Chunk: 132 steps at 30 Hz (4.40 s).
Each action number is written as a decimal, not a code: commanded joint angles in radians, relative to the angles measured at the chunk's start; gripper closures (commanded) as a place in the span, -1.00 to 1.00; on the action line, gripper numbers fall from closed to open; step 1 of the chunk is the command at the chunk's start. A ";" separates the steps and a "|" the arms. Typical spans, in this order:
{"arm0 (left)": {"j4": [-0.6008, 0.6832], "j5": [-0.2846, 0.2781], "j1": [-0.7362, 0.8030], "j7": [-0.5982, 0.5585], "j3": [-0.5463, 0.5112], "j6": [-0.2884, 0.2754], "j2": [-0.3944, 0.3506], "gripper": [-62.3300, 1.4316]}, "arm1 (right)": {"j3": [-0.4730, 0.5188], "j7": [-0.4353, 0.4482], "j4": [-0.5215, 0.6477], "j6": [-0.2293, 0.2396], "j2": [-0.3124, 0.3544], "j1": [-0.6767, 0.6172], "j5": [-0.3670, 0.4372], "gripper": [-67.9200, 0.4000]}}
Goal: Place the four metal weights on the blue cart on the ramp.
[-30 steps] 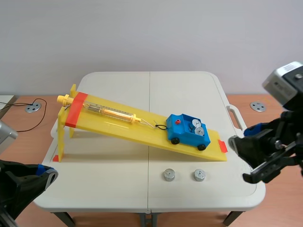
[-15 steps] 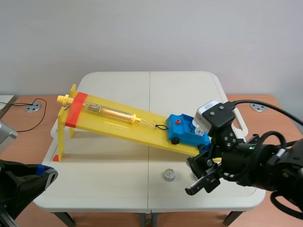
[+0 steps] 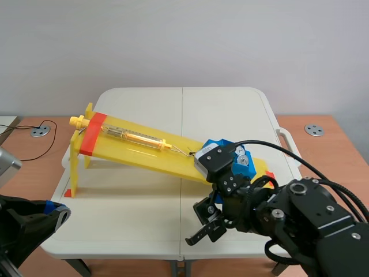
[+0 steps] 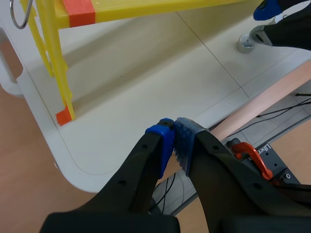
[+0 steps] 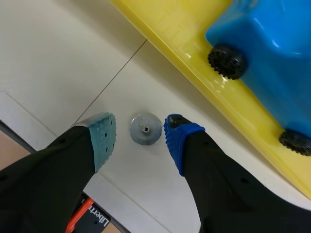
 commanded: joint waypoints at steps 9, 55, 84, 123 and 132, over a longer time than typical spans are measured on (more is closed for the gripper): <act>0.073 -0.074 -0.031 -0.096 -0.018 -0.021 0.005 0.80 | -0.038 0.147 -0.023 -0.064 -0.039 0.125 0.008 0.26; 0.073 -0.074 -0.031 -0.096 -0.018 -0.021 0.005 0.80 | 0.105 -0.055 0.459 -0.141 0.168 -0.159 0.212 0.97; 0.073 -0.074 -0.031 -0.096 -0.018 -0.021 0.005 0.80 | 0.352 -0.043 0.402 -0.141 0.082 0.095 0.279 0.97; 0.073 -0.074 -0.031 -0.096 -0.018 -0.021 0.005 0.80 | 0.163 0.046 0.068 -0.175 -0.042 0.357 0.093 0.86; 0.073 -0.074 -0.031 -0.096 -0.018 -0.021 0.005 0.80 | 0.175 -0.011 0.099 -0.163 -0.034 0.354 0.115 0.38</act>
